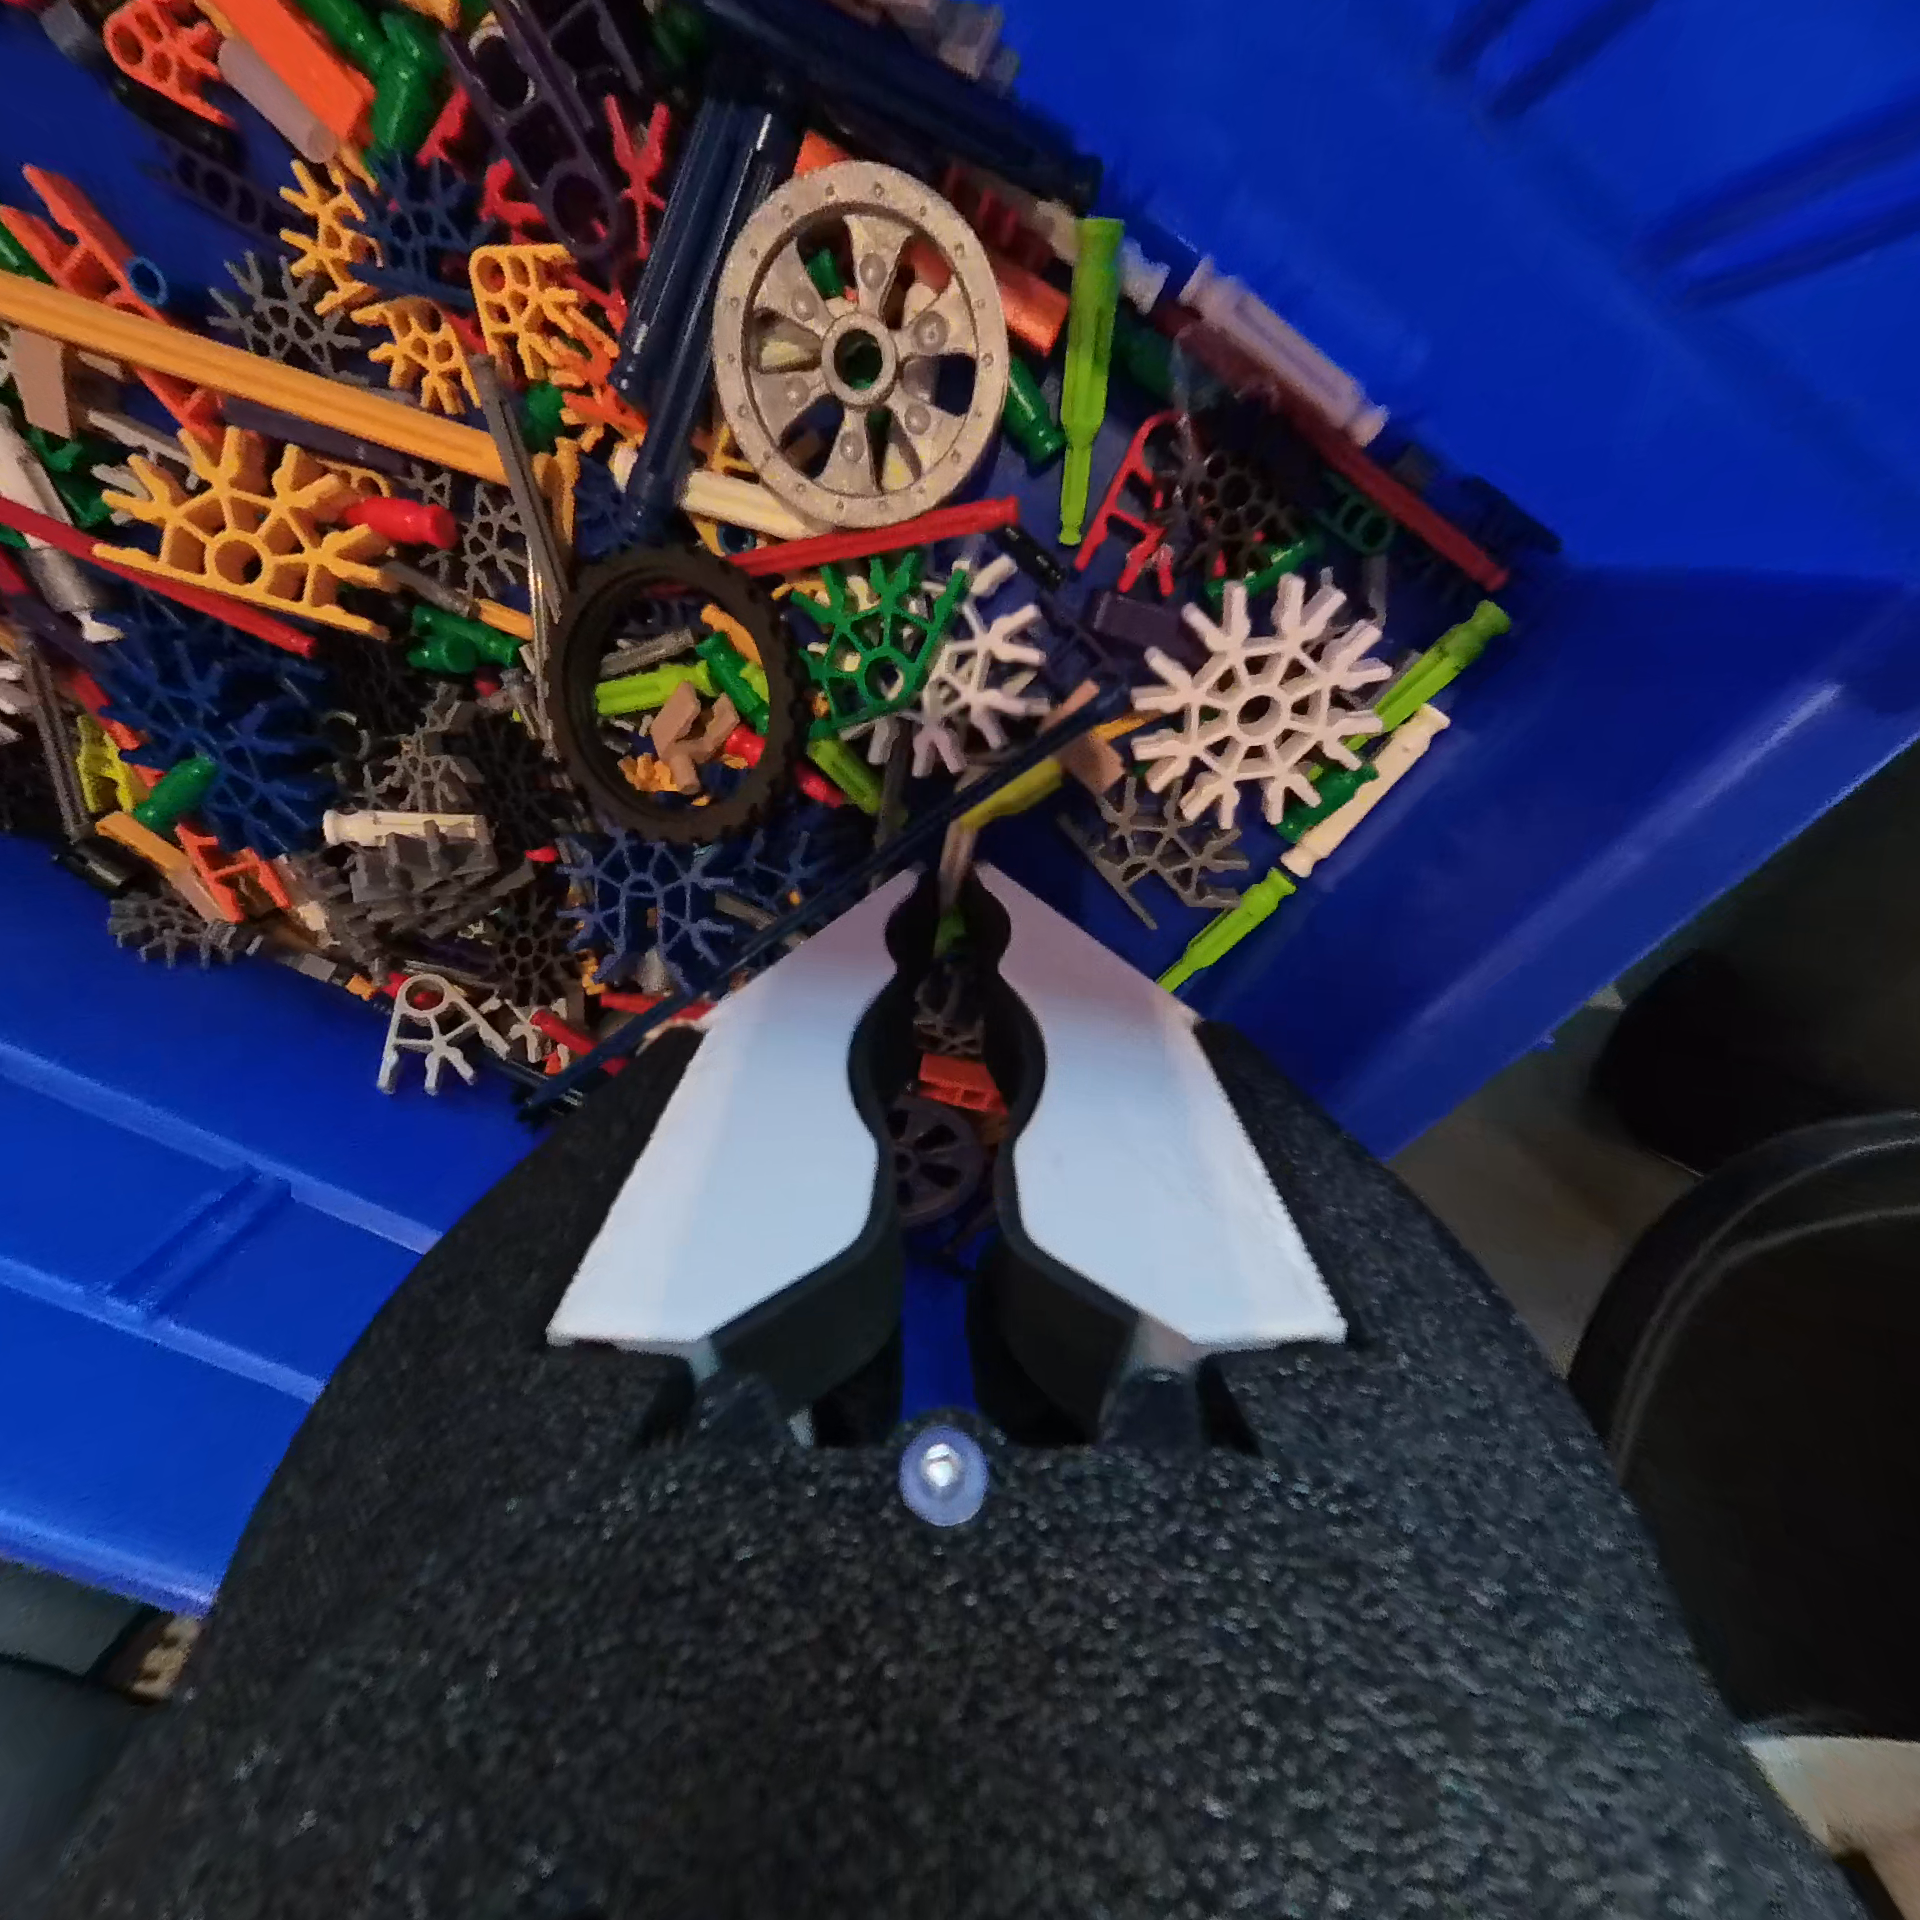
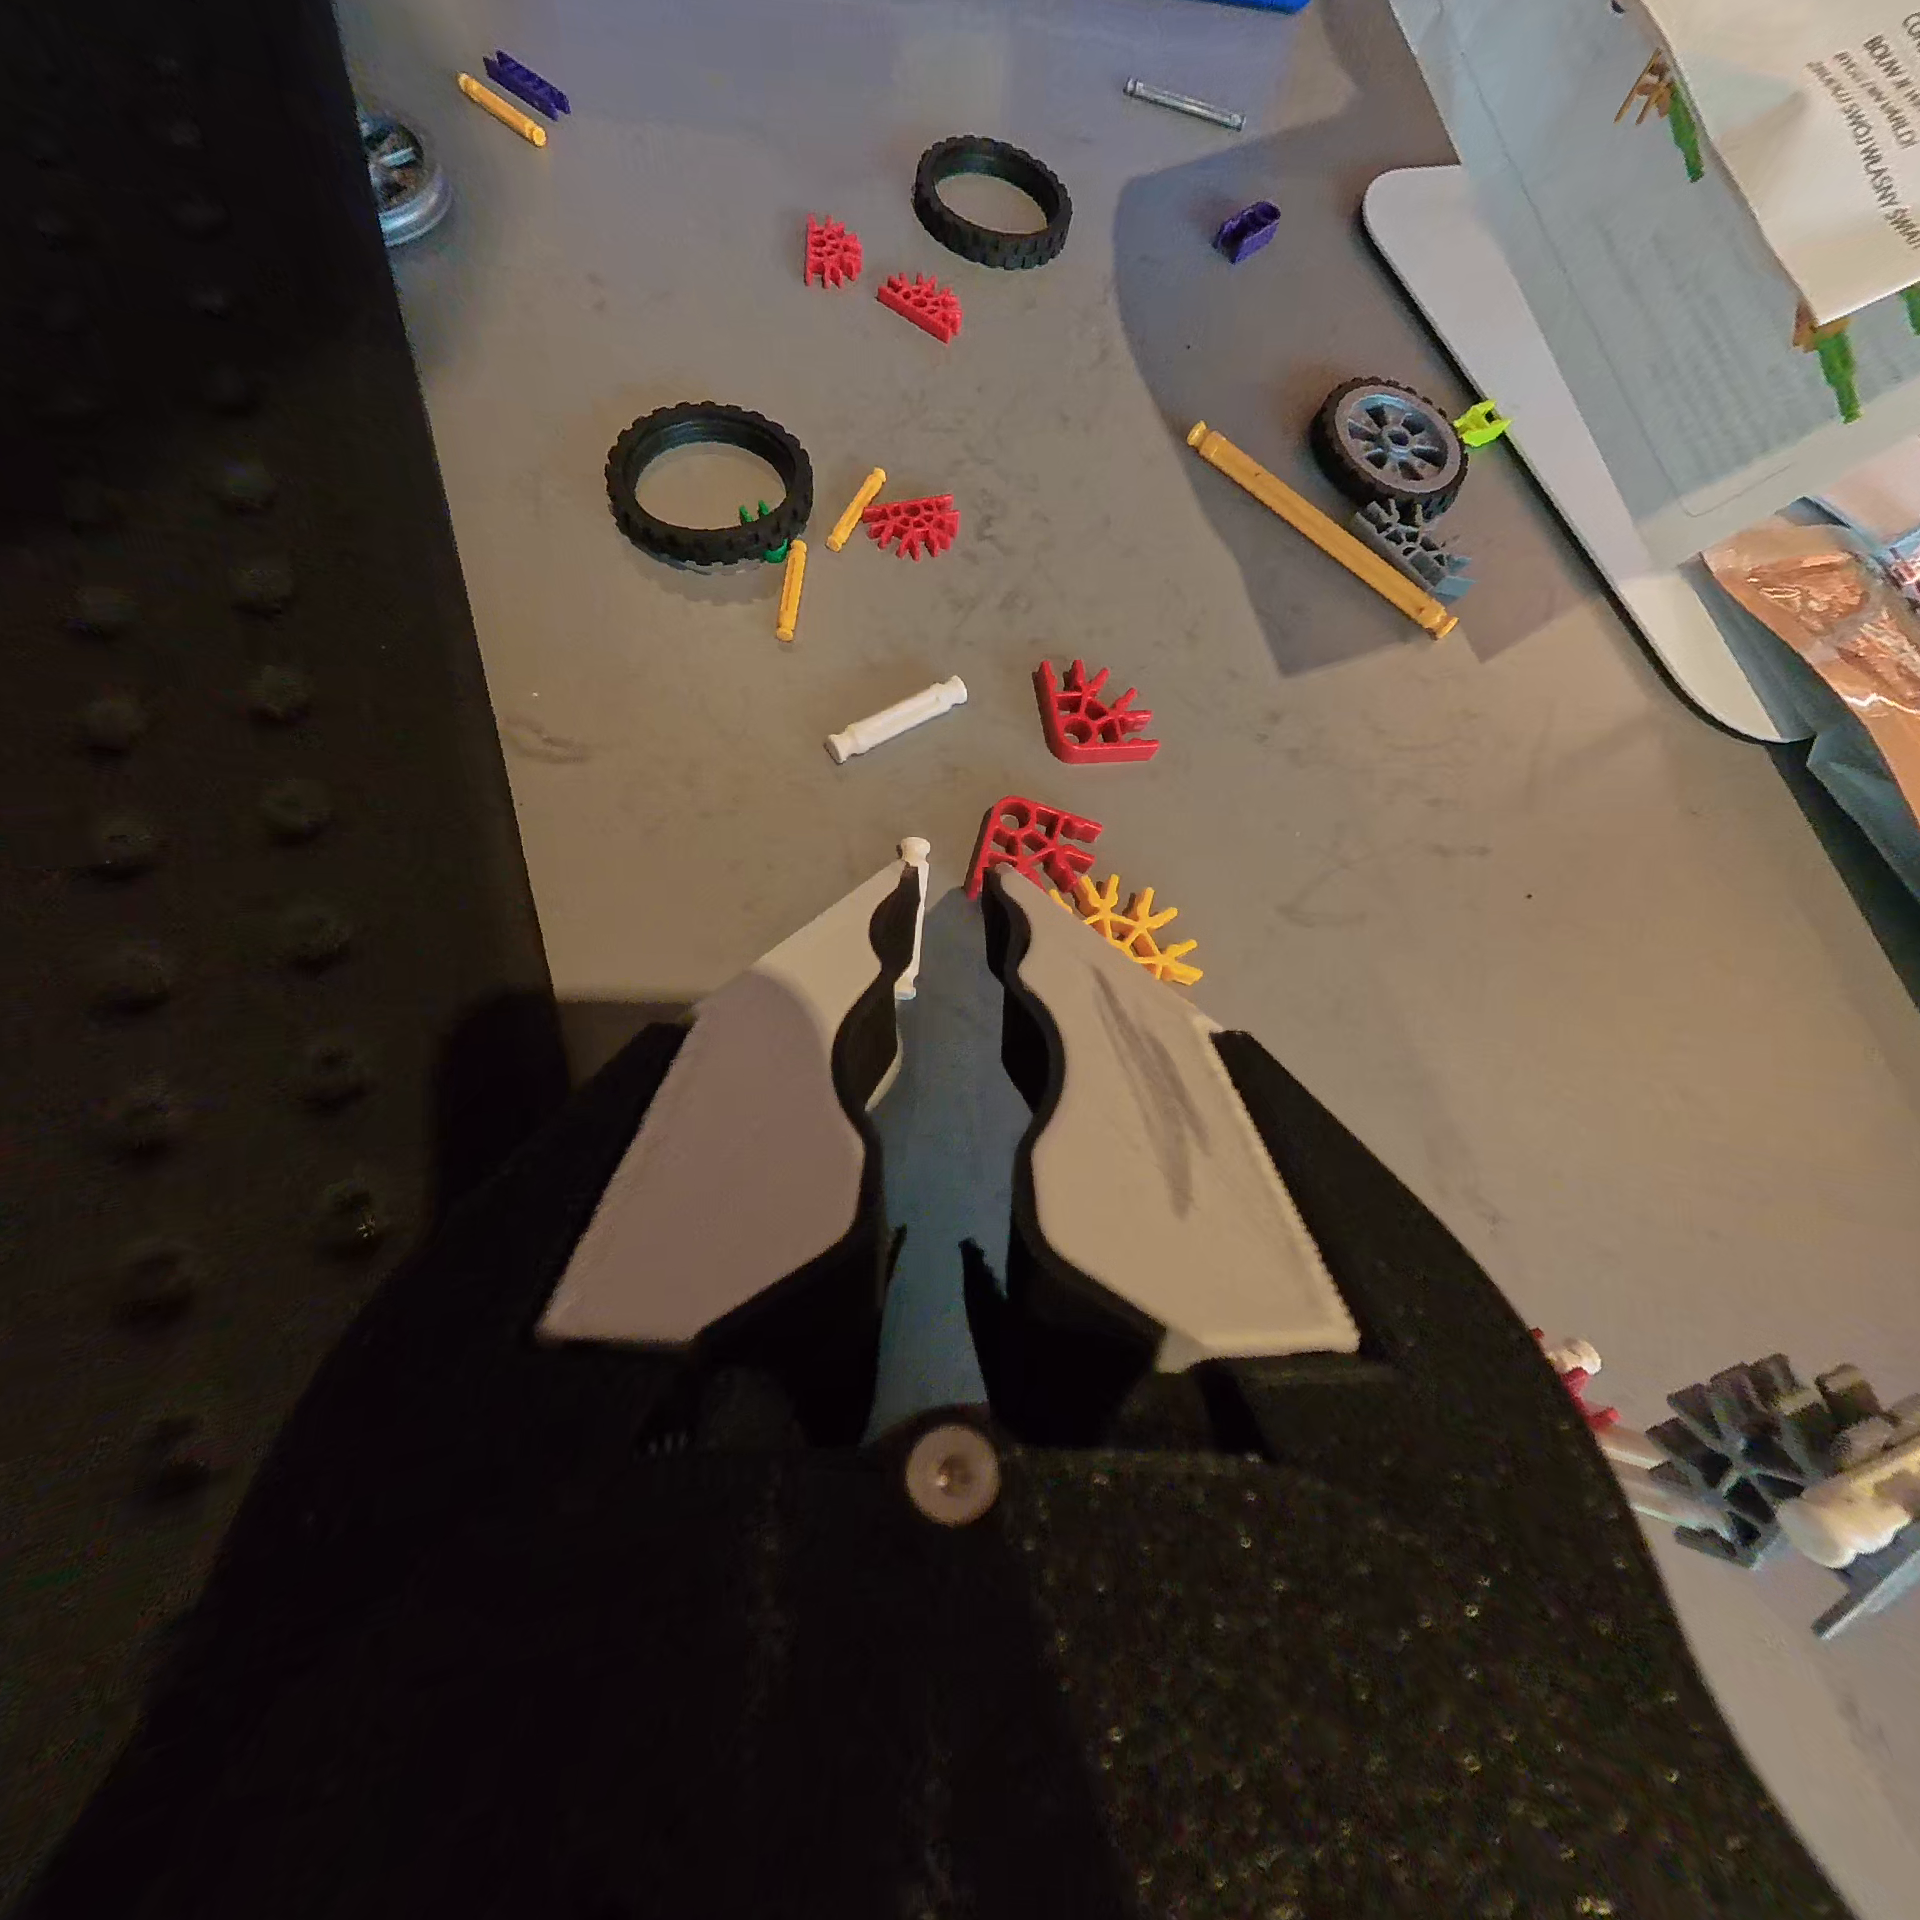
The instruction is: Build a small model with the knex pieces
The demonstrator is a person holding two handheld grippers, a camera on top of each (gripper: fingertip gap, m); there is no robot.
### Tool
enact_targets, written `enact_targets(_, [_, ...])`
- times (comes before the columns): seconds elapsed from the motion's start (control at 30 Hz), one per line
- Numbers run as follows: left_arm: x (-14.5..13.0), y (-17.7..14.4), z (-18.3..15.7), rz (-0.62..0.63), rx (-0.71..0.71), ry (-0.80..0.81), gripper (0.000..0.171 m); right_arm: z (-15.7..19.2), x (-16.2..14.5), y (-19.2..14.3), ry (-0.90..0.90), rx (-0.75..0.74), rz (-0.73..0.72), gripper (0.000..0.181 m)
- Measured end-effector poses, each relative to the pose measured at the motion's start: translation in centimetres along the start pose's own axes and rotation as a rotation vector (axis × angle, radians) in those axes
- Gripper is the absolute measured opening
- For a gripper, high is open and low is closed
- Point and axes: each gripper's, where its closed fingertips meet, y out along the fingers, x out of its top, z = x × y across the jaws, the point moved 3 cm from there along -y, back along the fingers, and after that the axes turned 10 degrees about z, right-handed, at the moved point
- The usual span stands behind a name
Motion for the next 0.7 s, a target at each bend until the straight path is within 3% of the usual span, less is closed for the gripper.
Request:
enact_targets(0.2, [0.0,-1.1,-0.2,-0.037,0.06,-0.008,0.0,0.0,0.1,-0.2,-0.001,0.004,-0.015,0.012])
enact_targets(0.43, [0.5,-5.3,-0.5,-0.094,0.186,0.014,0.0,0.6,0.5,-0.5,-0.031,-0.012,-0.03,0.012])
enact_targets(0.7, [2.9,-9.9,-2.4,-0.205,0.303,0.071,0.0,1.3,3.3,-1.6,-0.082,-0.033,-0.119,0.013])
